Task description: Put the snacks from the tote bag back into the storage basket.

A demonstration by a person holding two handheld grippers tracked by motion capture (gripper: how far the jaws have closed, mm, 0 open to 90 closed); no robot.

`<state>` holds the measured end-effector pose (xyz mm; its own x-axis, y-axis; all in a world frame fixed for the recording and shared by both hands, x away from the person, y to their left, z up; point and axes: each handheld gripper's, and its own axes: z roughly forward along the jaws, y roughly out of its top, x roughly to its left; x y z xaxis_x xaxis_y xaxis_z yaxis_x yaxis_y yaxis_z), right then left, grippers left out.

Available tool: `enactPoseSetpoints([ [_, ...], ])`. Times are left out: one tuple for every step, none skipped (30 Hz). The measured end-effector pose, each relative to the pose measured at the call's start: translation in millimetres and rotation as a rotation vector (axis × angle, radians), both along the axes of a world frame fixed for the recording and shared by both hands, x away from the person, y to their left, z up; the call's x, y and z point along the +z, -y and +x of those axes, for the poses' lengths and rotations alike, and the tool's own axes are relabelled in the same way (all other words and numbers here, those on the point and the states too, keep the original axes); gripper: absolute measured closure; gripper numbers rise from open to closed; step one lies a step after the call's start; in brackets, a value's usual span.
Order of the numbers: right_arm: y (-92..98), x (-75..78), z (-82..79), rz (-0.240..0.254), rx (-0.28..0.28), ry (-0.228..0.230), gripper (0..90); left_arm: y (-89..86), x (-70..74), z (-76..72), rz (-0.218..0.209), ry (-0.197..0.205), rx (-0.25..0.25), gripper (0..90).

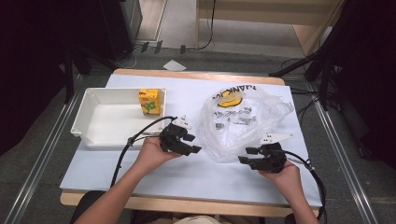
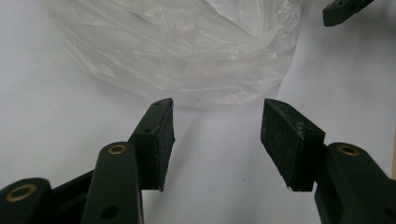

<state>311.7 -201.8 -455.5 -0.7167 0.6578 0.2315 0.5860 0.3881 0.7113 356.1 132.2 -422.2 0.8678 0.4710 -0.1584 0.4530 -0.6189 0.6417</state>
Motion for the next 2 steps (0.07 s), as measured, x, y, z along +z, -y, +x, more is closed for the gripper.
enactPoseSetpoints([
  [0.0,0.0,0.0,0.001,0.001,0.001,47.4,0.1,0.0,0.0,-0.002,-0.001,-0.002,45.1],
  [0.0,0.0,-0.1,0.001,0.001,0.001,47.4,0.4,-0.2,-0.2,-0.004,0.001,0.002,45.0],
])
